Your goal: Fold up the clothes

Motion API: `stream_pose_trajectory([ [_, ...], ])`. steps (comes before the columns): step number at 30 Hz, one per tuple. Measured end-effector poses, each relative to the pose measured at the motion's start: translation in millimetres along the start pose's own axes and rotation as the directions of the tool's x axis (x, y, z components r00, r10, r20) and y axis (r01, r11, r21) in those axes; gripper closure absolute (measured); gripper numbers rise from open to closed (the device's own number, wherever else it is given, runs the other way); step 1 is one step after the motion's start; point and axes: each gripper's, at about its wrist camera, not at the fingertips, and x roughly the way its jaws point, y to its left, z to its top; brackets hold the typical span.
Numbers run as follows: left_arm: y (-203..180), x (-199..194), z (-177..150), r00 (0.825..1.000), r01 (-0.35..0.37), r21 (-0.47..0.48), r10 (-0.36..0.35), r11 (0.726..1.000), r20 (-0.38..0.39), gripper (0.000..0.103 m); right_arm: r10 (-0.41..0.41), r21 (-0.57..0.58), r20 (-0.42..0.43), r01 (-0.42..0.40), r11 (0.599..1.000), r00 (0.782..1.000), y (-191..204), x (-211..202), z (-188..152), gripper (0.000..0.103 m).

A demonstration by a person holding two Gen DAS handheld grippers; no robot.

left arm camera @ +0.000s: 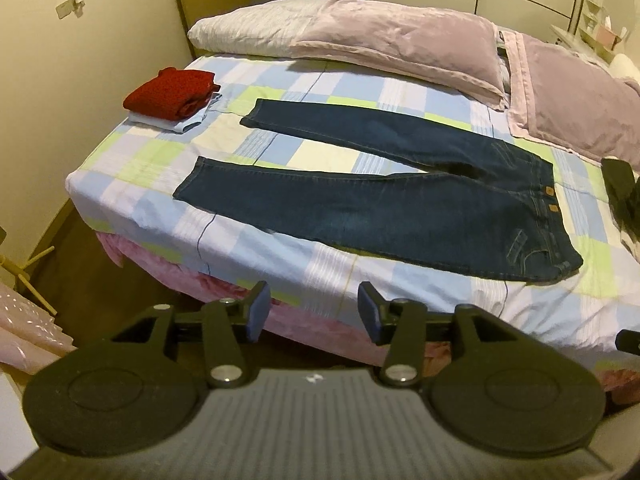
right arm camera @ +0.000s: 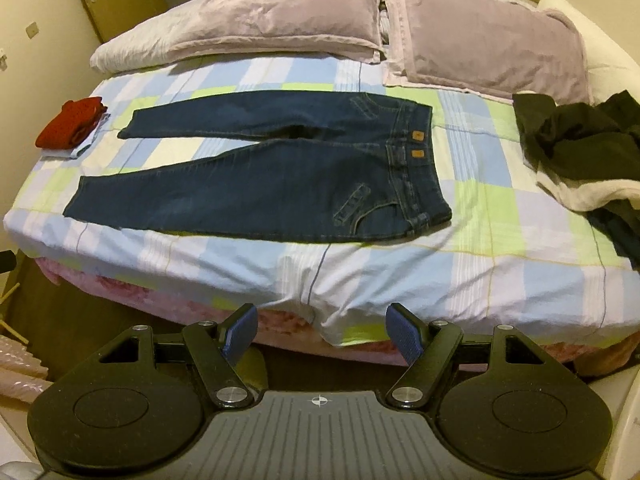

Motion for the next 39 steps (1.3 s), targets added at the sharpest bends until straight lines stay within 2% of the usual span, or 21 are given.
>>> stream_pose_trajectory([
  [16,-10,-3,5,1.0,0.018,0.035,-0.019,0.999,0.025,0.057,-0.018,0.055,0.017,0.017,0.998,1.0,-12,-9,-3,0.029],
  [20,-10,0,6,1.0,0.013,0.027,-0.014,1.0,0.021,0.053,-0.019,0.058,0.012,0.019,0.998,1.0,-13,-7,-1,0.029],
  [30,-7,6,9,1.0,0.004,0.0,-0.004,1.0,0.022,0.053,-0.015,0.038,0.01,0.014,0.999,1.0,-12,0,8,0.029],
  [39,0,11,14,0.999,-0.032,-0.035,0.032,0.999,0.018,0.053,0.0,-0.001,0.023,0.0,1.0,1.0,-7,9,18,0.029],
])
